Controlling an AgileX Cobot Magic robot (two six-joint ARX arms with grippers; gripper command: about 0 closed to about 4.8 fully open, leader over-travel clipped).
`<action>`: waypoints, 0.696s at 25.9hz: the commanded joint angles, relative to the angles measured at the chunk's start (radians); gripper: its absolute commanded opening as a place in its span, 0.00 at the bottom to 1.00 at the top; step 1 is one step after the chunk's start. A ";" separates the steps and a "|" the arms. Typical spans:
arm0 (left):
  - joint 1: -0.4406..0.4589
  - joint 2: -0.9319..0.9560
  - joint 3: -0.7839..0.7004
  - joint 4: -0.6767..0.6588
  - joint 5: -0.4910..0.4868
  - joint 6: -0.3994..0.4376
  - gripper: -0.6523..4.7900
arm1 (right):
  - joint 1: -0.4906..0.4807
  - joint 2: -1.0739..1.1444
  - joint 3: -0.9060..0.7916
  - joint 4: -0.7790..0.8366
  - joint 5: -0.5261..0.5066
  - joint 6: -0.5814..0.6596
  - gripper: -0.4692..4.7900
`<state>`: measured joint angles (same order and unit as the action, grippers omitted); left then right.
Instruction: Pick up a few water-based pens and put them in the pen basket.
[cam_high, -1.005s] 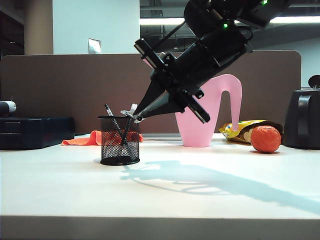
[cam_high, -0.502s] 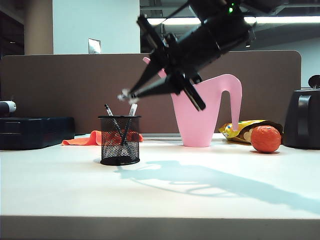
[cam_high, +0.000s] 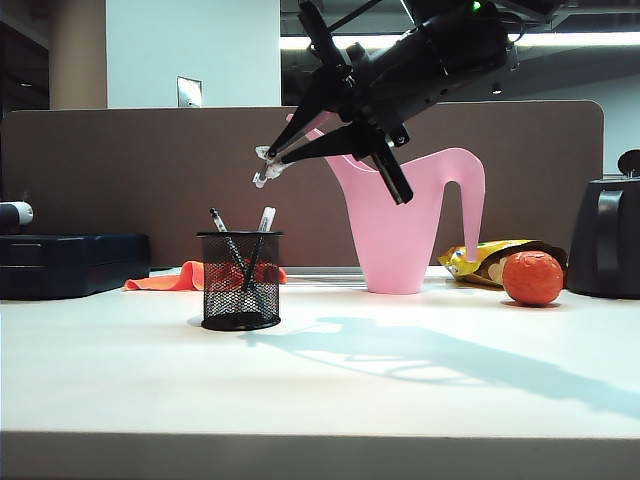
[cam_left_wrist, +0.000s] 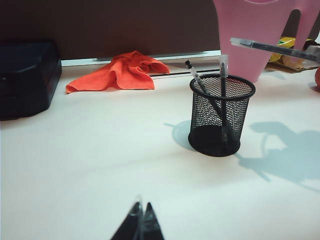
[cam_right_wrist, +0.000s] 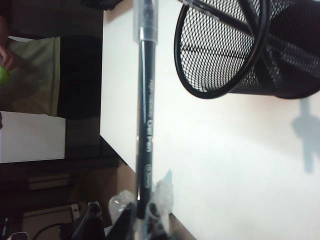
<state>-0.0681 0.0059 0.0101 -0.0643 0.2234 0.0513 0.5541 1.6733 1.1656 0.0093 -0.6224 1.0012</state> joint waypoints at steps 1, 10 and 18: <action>0.001 0.001 0.002 0.013 0.001 -0.003 0.11 | 0.000 -0.001 0.004 0.004 -0.023 0.024 0.07; 0.001 0.001 0.002 0.013 0.001 -0.003 0.11 | 0.000 0.005 0.004 -0.043 -0.062 0.058 0.07; 0.001 0.000 0.002 0.013 0.001 -0.003 0.11 | 0.000 0.006 0.004 0.034 -0.061 0.120 0.20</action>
<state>-0.0681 0.0059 0.0101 -0.0643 0.2234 0.0513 0.5541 1.6855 1.1656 0.0002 -0.6773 1.0893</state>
